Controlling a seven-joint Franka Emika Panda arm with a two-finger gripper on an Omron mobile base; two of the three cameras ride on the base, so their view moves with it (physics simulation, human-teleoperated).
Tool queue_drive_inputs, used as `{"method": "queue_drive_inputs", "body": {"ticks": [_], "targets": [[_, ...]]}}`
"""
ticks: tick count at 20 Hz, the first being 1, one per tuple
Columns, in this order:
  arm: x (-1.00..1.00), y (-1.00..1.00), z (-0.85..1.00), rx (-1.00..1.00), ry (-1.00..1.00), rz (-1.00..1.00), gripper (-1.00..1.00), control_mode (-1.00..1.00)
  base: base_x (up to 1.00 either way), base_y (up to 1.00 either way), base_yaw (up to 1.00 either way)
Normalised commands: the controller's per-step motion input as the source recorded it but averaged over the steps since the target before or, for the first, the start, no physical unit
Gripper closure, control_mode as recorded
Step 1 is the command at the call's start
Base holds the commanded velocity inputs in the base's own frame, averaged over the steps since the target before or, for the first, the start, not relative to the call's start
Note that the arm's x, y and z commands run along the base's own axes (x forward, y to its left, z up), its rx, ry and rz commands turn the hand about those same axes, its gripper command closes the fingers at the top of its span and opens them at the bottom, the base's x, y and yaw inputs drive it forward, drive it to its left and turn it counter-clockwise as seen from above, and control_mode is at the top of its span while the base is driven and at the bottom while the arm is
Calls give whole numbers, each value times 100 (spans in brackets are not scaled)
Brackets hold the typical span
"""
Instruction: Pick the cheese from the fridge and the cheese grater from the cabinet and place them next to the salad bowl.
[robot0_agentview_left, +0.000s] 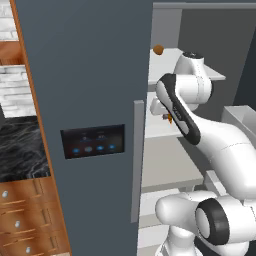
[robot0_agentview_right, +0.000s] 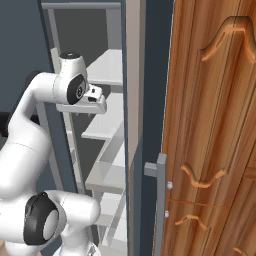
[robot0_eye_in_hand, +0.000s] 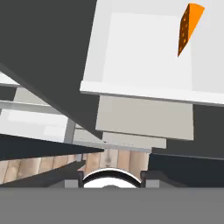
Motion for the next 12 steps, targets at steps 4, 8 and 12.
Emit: {"method": "queue_drive_inputs", "body": {"ticks": [4,8,12], "targets": [[1,0,-6,0,-9,-2,-100,-100,0,0,0],[0,-19,-35,0,-17,-8,-100,-100,0,0,0],[0,-21,-34,0,-11,-10,-100,-100,0,0,0]]}}
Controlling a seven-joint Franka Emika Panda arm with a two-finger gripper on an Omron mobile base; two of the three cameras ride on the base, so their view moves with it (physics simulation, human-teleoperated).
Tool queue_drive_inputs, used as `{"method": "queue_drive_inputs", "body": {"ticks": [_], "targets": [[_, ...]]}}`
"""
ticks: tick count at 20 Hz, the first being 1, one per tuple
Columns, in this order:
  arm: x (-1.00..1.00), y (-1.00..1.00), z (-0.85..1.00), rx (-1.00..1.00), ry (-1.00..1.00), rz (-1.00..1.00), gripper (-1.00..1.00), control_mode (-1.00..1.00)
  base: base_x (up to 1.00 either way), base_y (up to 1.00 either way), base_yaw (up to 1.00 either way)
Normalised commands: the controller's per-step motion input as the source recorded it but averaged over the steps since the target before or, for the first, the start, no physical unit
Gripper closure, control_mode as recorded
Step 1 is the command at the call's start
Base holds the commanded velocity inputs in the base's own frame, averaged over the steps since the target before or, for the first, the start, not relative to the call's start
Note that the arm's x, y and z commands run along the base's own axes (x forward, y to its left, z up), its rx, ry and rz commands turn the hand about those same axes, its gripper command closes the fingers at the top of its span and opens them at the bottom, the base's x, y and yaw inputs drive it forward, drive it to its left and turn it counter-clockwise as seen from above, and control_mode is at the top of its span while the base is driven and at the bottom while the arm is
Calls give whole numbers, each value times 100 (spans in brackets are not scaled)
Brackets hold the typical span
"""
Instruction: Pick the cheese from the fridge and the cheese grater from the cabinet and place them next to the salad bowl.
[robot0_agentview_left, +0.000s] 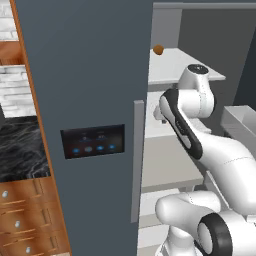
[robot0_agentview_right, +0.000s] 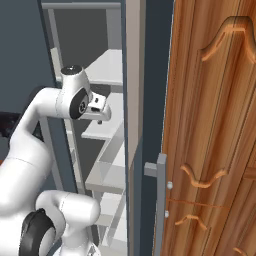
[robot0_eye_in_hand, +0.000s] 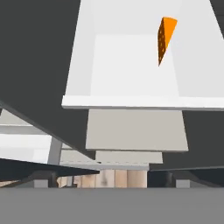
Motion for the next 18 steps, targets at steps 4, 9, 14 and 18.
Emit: {"method": "queue_drive_inputs", "body": {"ticks": [4,9,14,18], "targets": [[0,-25,-13,0,0,-10,-100,-100,0,0,0],[0,-41,-21,0,0,-7,-100,-100,0,0,0],[15,-27,-12,0,-2,-9,-100,-100,0,0,0],[28,-19,-14,1,-2,-4,-100,-100,0,0,0]]}}
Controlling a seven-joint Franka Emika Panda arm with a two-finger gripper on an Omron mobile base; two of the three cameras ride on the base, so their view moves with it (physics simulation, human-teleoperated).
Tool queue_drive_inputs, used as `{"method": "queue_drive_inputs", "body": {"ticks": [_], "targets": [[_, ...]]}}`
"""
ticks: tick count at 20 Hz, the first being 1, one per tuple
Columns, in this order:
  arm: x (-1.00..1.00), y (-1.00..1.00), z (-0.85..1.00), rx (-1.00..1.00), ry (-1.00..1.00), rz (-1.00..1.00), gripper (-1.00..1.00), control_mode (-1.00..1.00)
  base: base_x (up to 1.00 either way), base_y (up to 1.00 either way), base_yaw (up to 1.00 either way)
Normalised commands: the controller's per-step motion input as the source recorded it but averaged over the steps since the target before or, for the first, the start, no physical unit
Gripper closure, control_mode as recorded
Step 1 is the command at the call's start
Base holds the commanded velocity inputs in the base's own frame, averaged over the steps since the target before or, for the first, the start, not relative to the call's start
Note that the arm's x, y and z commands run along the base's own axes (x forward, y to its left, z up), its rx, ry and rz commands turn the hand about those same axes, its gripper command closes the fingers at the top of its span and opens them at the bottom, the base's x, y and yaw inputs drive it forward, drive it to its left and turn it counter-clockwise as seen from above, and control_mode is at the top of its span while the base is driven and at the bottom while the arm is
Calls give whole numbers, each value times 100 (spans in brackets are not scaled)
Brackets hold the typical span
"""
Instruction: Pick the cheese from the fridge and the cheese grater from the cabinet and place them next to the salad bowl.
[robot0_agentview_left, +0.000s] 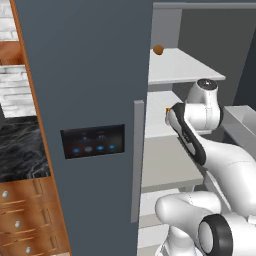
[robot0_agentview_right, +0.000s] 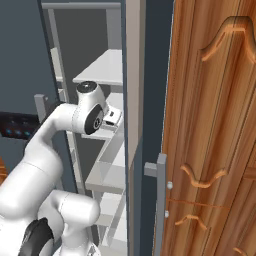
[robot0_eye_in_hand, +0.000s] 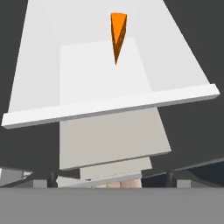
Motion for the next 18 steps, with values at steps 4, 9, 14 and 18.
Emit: {"method": "queue_drive_inputs", "body": {"ticks": [4,9,14,18], "targets": [[35,0,-12,0,-8,0,-100,-100,0,0,0],[45,-2,-17,0,-2,0,-100,-100,0,0,0],[54,-19,-22,0,0,0,-100,-100,0,0,0],[56,-14,-25,0,0,0,-100,-100,0,0,0]]}}
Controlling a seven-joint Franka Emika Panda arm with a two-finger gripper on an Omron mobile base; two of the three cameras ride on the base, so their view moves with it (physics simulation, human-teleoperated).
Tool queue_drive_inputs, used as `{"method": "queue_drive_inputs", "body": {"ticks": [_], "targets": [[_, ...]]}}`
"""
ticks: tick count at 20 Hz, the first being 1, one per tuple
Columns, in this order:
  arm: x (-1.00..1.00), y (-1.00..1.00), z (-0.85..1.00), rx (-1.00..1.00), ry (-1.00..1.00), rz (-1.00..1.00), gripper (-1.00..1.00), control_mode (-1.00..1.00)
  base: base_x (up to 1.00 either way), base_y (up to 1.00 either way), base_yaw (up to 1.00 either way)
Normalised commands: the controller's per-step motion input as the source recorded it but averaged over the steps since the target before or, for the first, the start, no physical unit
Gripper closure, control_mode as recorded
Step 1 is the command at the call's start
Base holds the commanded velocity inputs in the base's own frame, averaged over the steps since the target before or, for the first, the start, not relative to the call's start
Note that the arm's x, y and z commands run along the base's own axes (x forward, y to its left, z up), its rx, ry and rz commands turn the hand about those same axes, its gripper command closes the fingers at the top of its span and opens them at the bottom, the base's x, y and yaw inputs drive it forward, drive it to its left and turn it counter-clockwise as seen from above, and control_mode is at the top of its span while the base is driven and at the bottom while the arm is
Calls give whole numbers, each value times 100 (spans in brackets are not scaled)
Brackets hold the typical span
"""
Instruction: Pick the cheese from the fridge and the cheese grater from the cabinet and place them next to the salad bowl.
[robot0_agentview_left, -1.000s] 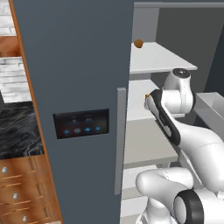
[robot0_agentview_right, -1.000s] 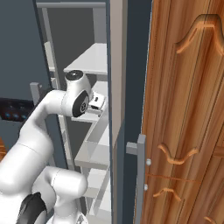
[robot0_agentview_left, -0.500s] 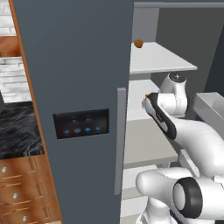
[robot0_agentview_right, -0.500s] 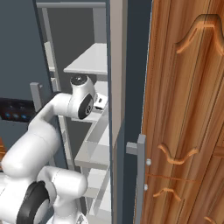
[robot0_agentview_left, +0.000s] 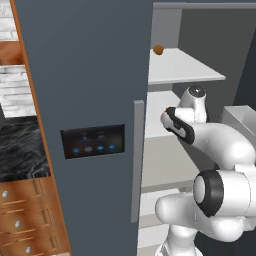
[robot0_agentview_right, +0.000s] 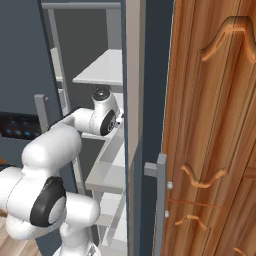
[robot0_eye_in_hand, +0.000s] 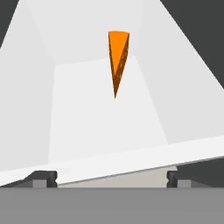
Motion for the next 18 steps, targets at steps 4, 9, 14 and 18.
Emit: {"method": "queue_drive_inputs", "body": {"ticks": [4,9,14,18], "targets": [[69,-6,-29,0,-1,0,-100,-100,0,0,0],[64,-12,-17,0,-3,0,-100,-100,0,0,0],[56,-19,-14,0,-4,0,-100,-100,0,0,0],[56,-14,-18,0,-4,0,-100,-100,0,0,0]]}}
